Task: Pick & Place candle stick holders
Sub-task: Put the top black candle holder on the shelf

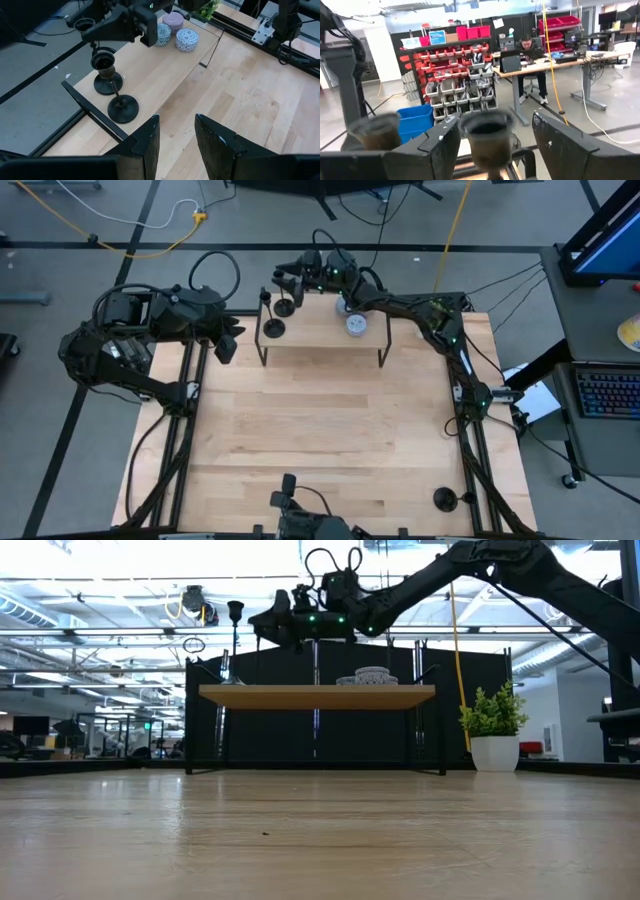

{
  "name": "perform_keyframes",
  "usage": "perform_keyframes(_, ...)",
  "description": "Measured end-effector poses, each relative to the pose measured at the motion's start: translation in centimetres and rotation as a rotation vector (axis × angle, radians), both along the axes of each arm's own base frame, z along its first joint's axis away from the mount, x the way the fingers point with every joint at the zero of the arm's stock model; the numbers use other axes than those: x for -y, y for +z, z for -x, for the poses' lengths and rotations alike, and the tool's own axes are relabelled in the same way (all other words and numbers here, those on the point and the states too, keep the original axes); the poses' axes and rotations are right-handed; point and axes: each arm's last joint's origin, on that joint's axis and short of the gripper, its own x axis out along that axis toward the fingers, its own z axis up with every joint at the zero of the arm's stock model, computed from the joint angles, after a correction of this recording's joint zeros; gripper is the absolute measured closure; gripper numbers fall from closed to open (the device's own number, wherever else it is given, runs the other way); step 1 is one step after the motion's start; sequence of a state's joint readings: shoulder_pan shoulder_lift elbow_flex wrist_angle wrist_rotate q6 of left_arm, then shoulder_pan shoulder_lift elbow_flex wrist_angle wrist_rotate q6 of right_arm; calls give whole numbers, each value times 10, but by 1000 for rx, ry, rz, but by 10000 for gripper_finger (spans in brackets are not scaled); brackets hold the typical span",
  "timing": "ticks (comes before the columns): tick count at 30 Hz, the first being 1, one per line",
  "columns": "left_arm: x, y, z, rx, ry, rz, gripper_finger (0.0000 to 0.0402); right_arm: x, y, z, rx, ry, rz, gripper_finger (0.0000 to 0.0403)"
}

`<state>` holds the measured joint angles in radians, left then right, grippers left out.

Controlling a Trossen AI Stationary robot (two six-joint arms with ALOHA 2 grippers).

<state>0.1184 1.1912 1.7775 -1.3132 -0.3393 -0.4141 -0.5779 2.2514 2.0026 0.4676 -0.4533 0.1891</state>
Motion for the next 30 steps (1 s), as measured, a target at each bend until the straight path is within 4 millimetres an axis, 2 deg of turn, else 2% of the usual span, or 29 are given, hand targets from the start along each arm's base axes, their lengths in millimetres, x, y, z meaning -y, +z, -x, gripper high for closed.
perform_keyframes(5, 0, 0, 0, 0, 0, 0, 272, -3, 7, 2, 2, 2, 26, 165)
perform_keyframes(22, 0, 0, 0, 0, 1, 1, 272, -6, 4, 0, -45, 8, -8, 166)
perform_keyframes(30, 0, 0, 0, -4, -5, -6, 272, -6, 2, 0, -55, 9, -24, 213)
